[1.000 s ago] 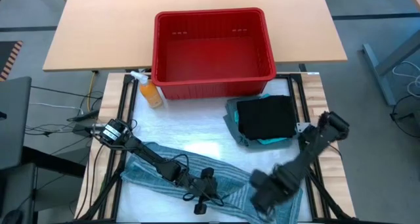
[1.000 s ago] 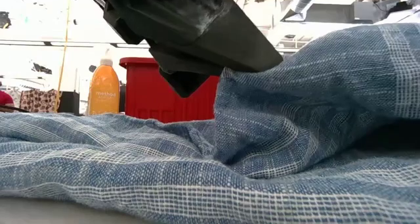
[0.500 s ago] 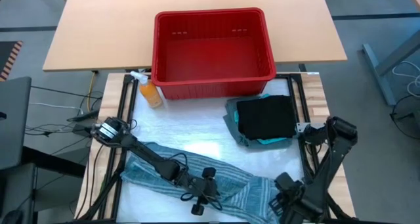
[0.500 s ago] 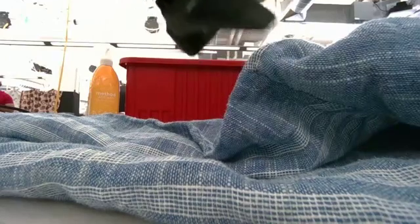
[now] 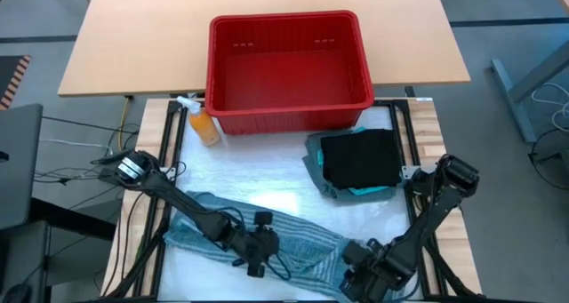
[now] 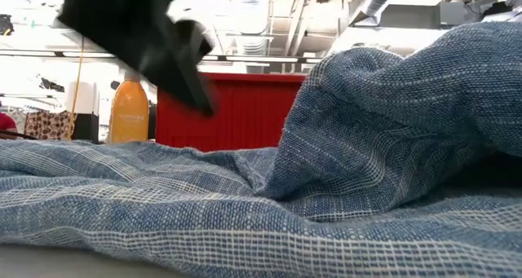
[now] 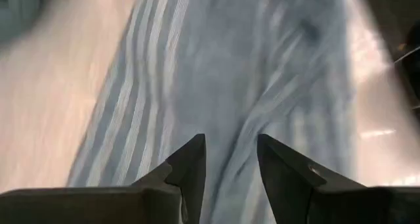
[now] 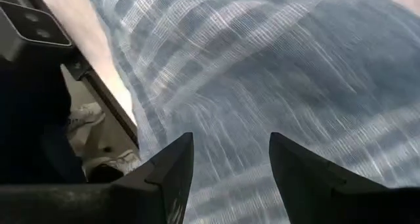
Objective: Fold Laundry from Bin
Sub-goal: Fold the blue patterned polo
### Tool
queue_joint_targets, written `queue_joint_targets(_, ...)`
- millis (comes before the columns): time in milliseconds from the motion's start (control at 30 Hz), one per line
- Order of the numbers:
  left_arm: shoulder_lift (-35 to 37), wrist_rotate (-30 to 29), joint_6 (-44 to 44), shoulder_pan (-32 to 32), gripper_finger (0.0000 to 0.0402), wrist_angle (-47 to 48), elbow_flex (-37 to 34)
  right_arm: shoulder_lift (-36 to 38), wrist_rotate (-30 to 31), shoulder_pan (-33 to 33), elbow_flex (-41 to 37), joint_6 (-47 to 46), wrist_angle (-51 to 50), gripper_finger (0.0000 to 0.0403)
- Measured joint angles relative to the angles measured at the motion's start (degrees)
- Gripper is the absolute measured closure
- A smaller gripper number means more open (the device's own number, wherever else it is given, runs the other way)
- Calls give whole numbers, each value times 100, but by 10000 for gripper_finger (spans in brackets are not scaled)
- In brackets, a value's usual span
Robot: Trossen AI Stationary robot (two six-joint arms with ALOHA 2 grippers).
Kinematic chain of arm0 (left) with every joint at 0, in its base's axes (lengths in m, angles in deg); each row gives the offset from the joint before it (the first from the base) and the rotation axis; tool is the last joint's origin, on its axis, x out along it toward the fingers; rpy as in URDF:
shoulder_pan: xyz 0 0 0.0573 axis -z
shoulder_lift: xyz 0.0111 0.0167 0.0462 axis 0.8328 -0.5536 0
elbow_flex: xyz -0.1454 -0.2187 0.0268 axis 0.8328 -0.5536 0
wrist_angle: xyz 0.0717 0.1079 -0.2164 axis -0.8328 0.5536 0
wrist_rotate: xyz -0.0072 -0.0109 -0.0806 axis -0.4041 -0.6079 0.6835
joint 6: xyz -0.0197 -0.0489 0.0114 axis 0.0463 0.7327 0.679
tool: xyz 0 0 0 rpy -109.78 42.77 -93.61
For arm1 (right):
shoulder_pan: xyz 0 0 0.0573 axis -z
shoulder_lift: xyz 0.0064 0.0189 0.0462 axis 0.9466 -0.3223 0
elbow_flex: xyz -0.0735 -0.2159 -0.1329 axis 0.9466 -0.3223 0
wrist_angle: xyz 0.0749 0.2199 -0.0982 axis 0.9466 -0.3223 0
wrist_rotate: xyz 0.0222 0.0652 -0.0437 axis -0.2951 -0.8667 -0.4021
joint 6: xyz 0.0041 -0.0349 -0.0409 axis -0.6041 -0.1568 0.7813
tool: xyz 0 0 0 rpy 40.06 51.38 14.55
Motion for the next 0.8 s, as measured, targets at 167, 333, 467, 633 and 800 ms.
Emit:
queue_joint_targets(167,322,18,707,-168,274,-257,-861,-33,-31,101,0,502,-54,182)
queue_joint_targets(333,459,429,1491,-281,274,-1012,-1815,-137,-206,264,-43,899,40,182)
queue_joint_targets(467,478,341,1924,-318,274,-1477,-2298,-432,-633,552,-307,1398,448,182)
queue_joint_targets(633,475,134,2070,-557,274,-1657,-2475,-689,-1173,871,-398,1754,-38,182)
queue_joint_targets(800,465,-59,1731,-1003,274,-1812,-2473,-610,-1148,1308,-409,2468,-877,182)
